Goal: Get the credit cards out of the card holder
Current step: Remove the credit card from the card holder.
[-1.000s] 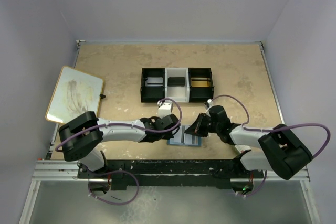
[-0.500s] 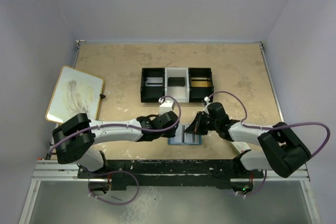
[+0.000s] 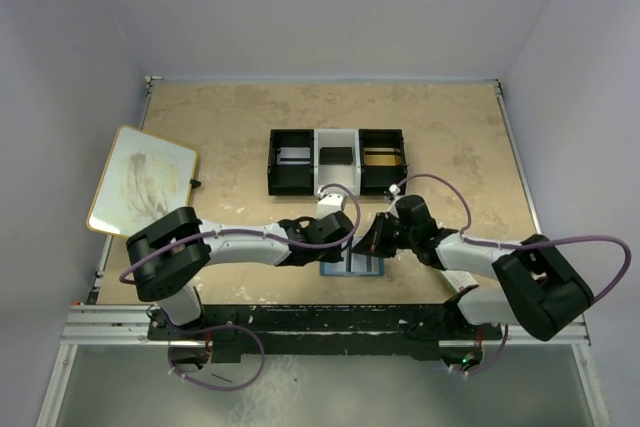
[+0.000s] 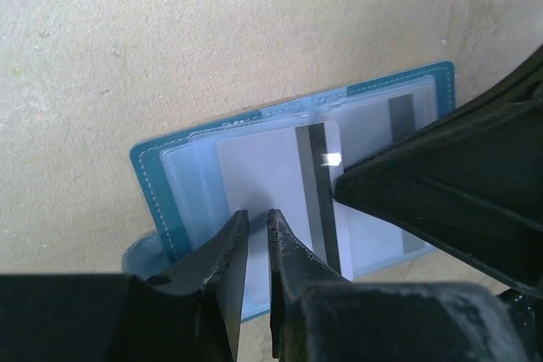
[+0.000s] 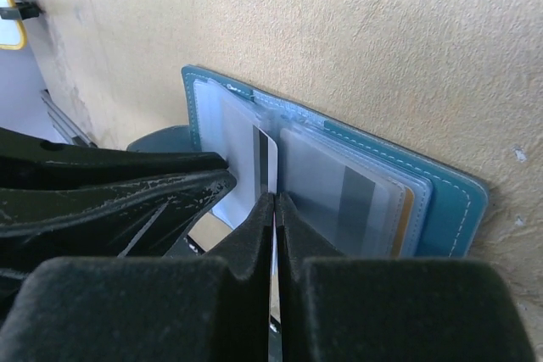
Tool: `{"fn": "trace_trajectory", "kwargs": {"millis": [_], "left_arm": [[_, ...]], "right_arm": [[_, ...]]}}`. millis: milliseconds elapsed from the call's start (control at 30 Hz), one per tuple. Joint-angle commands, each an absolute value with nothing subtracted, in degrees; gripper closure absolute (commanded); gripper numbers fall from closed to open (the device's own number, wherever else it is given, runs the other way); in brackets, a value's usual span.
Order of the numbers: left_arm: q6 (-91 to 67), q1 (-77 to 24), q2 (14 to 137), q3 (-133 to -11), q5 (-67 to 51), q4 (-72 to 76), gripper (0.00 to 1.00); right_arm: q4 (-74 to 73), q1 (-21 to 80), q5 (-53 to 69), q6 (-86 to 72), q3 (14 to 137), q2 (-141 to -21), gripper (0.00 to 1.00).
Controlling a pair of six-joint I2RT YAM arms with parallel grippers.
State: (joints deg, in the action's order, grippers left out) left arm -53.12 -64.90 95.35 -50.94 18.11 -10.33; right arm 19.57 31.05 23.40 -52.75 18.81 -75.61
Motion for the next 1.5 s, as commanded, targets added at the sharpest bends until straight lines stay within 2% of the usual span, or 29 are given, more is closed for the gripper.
{"fn": "trace_trajectory", "kwargs": {"millis": [0, 167, 200, 267, 400, 700, 867, 1000, 1100, 1267, 1333, 1467], "left_arm": [[-53.6, -64.9, 94.3, -50.0, 20.2, -12.8, 0.88], [-53.4, -64.8, 93.8, -49.5, 19.9, -12.5, 0.89], [-53.4, -64.9, 93.8, -49.5, 19.9, -12.5, 0.89], [-53.2, -64.9, 93.8, -49.5, 19.8, -12.3, 0.89], [-52.9, -64.9, 94.0, -50.1, 19.6, -12.5, 0.9], [-53.4, -64.9, 93.8, -49.3, 19.7, -12.2, 0.91], [-53.8, -64.9, 93.6, -49.1, 20.0, -12.2, 0.92], [-53.7, -64.9, 93.7, -49.1, 19.9, -12.3, 0.92], [-53.4, -64.9, 93.6, -49.0, 19.7, -12.2, 0.92], [-53.3, -64.9, 93.8, -48.8, 18.6, -11.1, 0.92], [-53.3, -64.9, 94.1, -49.0, 18.3, -10.9, 0.92], [-53.4, -65.0, 94.0, -49.1, 18.8, -11.2, 0.92]], "right_arm": [[18.5, 30.7, 22.7, -52.5, 18.1, -73.6, 0.98], [22.0, 30.8, 24.0, -54.6, 16.4, -74.0, 0.94], [23.2, 30.7, 24.5, -55.2, 15.9, -74.2, 0.9], [25.1, 30.7, 24.9, -56.0, 15.3, -74.7, 0.78], [28.8, 30.7, 25.3, -57.4, 14.2, -75.7, 0.7], [36.2, 30.7, 27.5, -58.4, 11.9, -77.6, 0.78], [30.2, 30.7, 26.8, -57.4, 12.2, -74.1, 0.94], [24.3, 30.7, 23.3, -56.5, 12.6, -68.8, 0.98], [23.9, 30.6, 22.6, -56.8, 11.9, -67.7, 0.96], [29.4, 30.6, 25.6, -58.2, 11.5, -72.0, 0.85], [32.3, 30.6, 26.0, -59.0, 11.4, -74.0, 0.77], [37.4, 30.5, 26.4, -60.3, 10.9, -75.8, 0.73]]}}
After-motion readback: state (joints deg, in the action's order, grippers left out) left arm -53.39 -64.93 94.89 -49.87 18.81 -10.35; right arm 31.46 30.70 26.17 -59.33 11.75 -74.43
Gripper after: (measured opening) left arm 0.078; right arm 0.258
